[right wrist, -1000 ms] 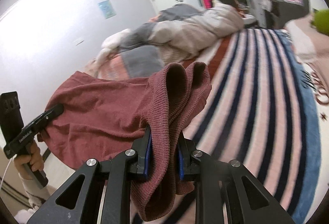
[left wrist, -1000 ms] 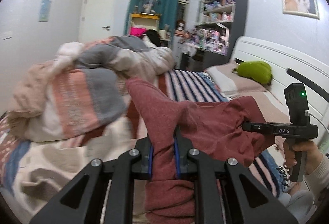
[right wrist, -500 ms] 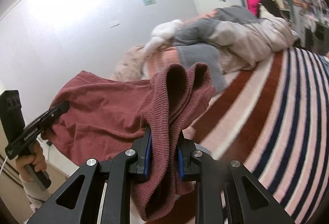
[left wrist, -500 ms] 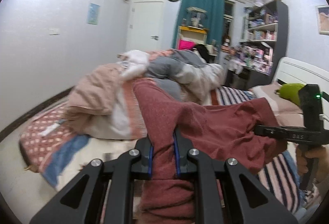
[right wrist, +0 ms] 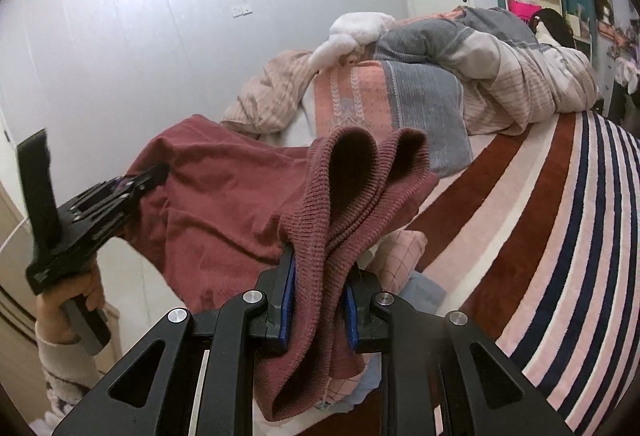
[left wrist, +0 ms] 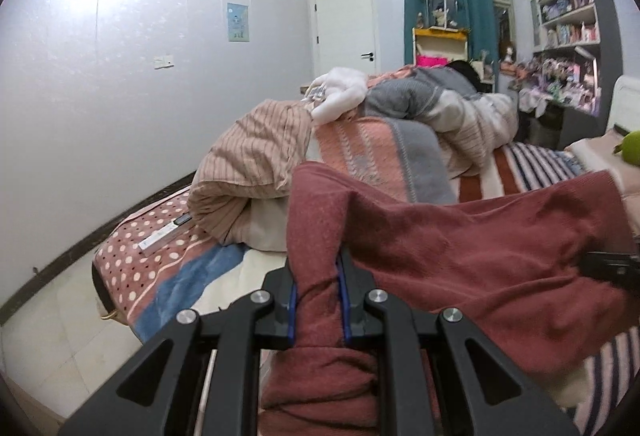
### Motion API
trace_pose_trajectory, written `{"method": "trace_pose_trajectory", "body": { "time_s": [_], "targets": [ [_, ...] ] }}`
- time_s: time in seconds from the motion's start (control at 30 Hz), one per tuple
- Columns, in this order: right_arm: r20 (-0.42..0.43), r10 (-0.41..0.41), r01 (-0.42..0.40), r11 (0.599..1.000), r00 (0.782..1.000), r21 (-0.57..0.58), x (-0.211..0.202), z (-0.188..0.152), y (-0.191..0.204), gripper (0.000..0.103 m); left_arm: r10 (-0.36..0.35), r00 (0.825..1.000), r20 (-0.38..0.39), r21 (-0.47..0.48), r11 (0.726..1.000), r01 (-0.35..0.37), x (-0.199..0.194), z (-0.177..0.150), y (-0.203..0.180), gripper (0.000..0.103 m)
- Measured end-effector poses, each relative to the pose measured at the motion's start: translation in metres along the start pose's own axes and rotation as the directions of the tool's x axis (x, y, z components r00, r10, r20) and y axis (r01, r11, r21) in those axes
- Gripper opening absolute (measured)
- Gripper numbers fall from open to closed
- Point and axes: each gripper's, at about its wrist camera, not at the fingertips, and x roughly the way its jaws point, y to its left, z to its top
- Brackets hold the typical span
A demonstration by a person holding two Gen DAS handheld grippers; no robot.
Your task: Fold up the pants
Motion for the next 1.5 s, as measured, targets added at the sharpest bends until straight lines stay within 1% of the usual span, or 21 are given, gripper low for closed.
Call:
{"method": "trace_pose_trajectory", "body": {
  "time_s": [0.17,0.2,0.23,0.3,0.4,0.43,0.47,0.5,0.6,0.67,0.7,0.73,0.87,0.93,0.97,1.0,1.03,1.07,1.3,1.37,1.5],
  "targets": [
    [0.007,0.016,-0.016,1.0,1.0,0.001,-0.001,0.005,0.001,0.017,0.061,0.998,-0.007,0.029,0.998,-0.061,0.013,-0.001,-0.011,0.014],
    [0.0,0.02,-0.02,1.0,1.0,0.001,0.0,0.005,0.002,0.021,0.081,0.997,-0.007,0.036,0.996,-0.08,0.016,-0.001,-0.013,0.015],
    [-0.009,0.023,-0.023,1.0,1.0,-0.002,0.001,0.005,0.003,0.023,0.094,0.996,-0.008,0.042,0.995,-0.094,0.018,-0.001,-0.015,0.015],
    [-0.018,0.02,-0.02,1.0,1.0,-0.02,0.002,0.003,0.006,0.025,0.121,0.993,-0.015,0.062,0.991,-0.119,0.023,-0.001,-0.017,0.019],
    [-0.016,0.014,-0.015,0.999,1.0,-0.037,0.001,0.002,0.009,0.026,0.16,0.987,-0.023,0.111,0.982,-0.156,0.028,0.001,-0.022,0.019],
    [-0.015,0.013,-0.014,0.999,1.0,-0.042,0.001,0.003,0.01,0.021,0.162,0.986,-0.024,0.119,0.98,-0.158,0.028,0.002,-0.023,0.019],
    [-0.005,0.009,-0.009,0.998,1.0,-0.055,0.0,0.005,0.012,0.017,0.159,0.987,-0.017,0.123,0.98,-0.156,0.026,0.005,-0.022,0.012],
    [0.007,0.001,-0.001,0.997,1.0,-0.073,-0.001,0.008,0.015,0.016,0.156,0.988,-0.012,0.119,0.981,-0.154,0.024,0.007,-0.021,0.005],
    [0.021,-0.004,0.006,0.994,1.0,-0.106,-0.001,0.014,0.024,0.015,0.17,0.985,-0.004,0.112,0.979,-0.168,0.019,0.015,-0.014,0.005],
    [0.005,-0.008,0.008,0.992,1.0,-0.127,0.001,0.016,0.03,0.015,0.173,0.985,-0.012,0.111,0.979,-0.171,0.017,0.016,-0.012,0.005],
    [-0.004,-0.011,0.011,0.992,1.0,-0.128,0.003,0.016,0.031,0.015,0.16,0.987,-0.017,0.106,0.982,-0.157,0.015,0.015,-0.011,0.005],
    [-0.011,-0.012,0.01,0.992,1.0,-0.122,0.004,0.015,0.03,0.018,0.149,0.988,-0.028,0.105,0.984,-0.145,0.015,0.014,-0.011,0.005],
    [-0.036,-0.013,0.011,0.997,0.999,-0.074,0.009,0.012,0.02,0.024,0.102,0.993,-0.067,0.11,0.989,-0.095,0.017,0.005,-0.014,0.008],
    [-0.039,-0.012,0.009,0.998,0.999,-0.065,0.009,0.01,0.016,0.028,0.091,0.993,-0.072,0.101,0.991,-0.083,0.015,0.003,-0.015,0.017],
    [-0.043,-0.01,0.007,0.998,0.999,-0.06,0.008,0.01,0.014,0.029,0.083,0.994,-0.072,0.092,0.993,-0.077,0.014,0.003,-0.014,0.026],
    [-0.046,-0.007,0.004,0.998,0.999,-0.057,0.008,0.01,0.012,0.033,0.07,0.995,-0.068,0.078,0.995,-0.065,0.011,0.004,-0.013,0.029],
    [-0.046,-0.006,0.003,0.999,0.999,-0.053,0.007,0.01,0.011,0.038,0.06,0.996,-0.066,0.072,0.996,-0.056,0.009,0.005,-0.013,0.029],
    [-0.041,-0.005,0.003,0.999,0.999,-0.05,0.005,0.009,0.01,0.04,0.052,0.997,-0.064,0.068,0.997,-0.048,0.006,0.005,-0.014,0.029],
    [-0.023,0.004,-0.005,0.999,1.0,-0.043,-0.006,0.003,0.005,0.045,0.0,0.999,-0.046,0.063,0.998,0.003,-0.017,0.008,-0.026,0.029],
    [-0.019,0.008,-0.009,0.999,1.0,-0.034,-0.01,-0.001,0.002,0.045,-0.017,0.999,-0.043,0.063,0.998,0.019,-0.023,0.007,-0.033,0.029],
    [0.003,0.011,-0.011,1.0,1.0,-0.013,-0.026,-0.01,-0.008,0.051,-0.069,0.997,-0.039,0.074,0.995,0.072,-0.037,0.002,-0.056,0.031]
  ]
}}
